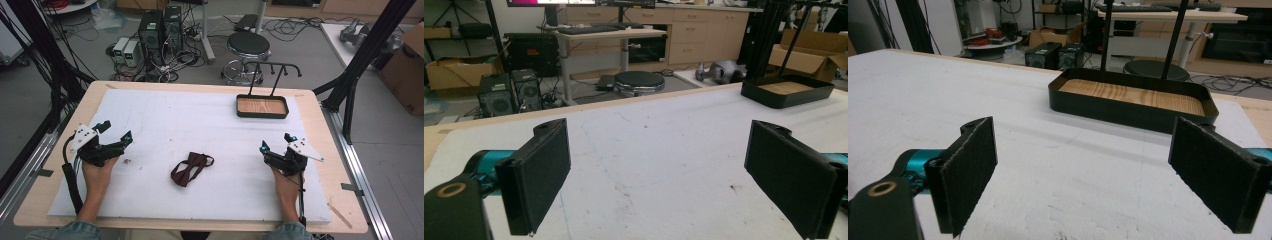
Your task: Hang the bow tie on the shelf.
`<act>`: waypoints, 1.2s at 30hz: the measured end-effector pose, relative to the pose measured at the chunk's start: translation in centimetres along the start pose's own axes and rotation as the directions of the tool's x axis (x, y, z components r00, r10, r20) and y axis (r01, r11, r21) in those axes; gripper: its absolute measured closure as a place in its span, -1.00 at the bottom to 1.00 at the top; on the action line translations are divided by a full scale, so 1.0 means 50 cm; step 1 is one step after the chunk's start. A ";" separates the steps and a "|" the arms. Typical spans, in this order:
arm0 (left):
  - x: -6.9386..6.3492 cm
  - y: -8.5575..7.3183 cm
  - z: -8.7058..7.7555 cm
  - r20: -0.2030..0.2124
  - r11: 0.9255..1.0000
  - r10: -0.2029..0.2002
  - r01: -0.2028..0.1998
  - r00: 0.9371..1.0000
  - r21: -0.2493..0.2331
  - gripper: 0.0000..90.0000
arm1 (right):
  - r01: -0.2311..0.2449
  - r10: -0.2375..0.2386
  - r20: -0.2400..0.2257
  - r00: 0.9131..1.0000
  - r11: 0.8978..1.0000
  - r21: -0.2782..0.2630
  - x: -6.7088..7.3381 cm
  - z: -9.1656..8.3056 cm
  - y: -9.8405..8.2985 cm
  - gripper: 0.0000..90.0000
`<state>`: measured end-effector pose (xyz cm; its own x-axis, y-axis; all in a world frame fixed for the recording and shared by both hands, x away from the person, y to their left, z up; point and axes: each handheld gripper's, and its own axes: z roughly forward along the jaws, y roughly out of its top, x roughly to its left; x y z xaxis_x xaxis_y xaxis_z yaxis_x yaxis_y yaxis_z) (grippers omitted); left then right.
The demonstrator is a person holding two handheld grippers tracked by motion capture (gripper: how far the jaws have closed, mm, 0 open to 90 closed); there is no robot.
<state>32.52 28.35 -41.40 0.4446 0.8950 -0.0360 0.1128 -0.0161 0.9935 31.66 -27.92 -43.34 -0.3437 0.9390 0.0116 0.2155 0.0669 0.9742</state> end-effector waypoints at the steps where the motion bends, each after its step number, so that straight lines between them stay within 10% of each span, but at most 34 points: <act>1: 0.000 0.000 0.000 0.000 1.000 0.000 0.000 1.000 0.000 -0.74 | 0.000 0.000 0.000 1.000 1.000 0.000 0.000 0.000 0.000 -0.75; 36: -0.007 0.001 -0.003 0.008 0.999 0.022 -0.022 1.000 0.026 -0.66 | 0.009 -0.009 0.006 1.000 1.000 0.005 0.000 0.002 0.000 -0.75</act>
<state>32.24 28.11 -41.32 0.4538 0.8910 -0.0151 0.1260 -0.0474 0.9909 31.77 -27.88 -43.37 -0.3401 0.9404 0.0016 0.2170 0.0768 0.9732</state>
